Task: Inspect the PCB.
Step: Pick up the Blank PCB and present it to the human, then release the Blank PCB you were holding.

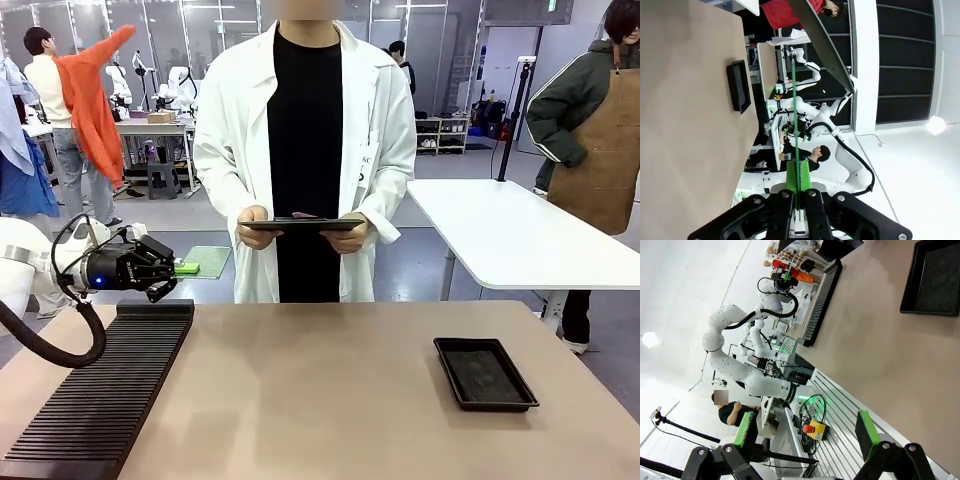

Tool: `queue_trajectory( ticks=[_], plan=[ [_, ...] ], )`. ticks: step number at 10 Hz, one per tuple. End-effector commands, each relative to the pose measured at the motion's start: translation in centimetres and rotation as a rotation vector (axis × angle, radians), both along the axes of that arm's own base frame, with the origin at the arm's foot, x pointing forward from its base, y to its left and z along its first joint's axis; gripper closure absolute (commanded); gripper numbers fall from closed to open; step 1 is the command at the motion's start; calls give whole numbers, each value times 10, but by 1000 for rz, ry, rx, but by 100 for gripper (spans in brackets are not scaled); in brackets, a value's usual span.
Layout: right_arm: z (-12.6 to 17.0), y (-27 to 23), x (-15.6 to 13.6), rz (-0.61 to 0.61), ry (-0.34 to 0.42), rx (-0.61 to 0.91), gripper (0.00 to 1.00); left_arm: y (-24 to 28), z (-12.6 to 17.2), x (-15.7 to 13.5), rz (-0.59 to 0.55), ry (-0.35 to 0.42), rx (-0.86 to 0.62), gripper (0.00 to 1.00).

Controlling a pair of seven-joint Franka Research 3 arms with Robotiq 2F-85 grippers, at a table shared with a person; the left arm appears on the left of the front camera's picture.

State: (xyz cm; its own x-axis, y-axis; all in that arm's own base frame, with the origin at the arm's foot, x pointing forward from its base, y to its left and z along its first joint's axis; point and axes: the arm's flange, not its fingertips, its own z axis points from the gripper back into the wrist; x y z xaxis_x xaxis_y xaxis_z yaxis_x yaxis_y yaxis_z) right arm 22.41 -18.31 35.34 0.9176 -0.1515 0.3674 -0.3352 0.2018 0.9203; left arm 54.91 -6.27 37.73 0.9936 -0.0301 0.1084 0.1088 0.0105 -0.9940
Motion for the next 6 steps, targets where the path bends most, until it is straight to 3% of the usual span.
queue_trajectory(
  ticks=[1,6],
  plan=[
    [1,1,2,-2,-5,1,0,-2,6,-1,-3,11,12,100],
    [1,1,2,-2,-5,1,0,-2,6,-1,-3,11,12,100]
  ],
)
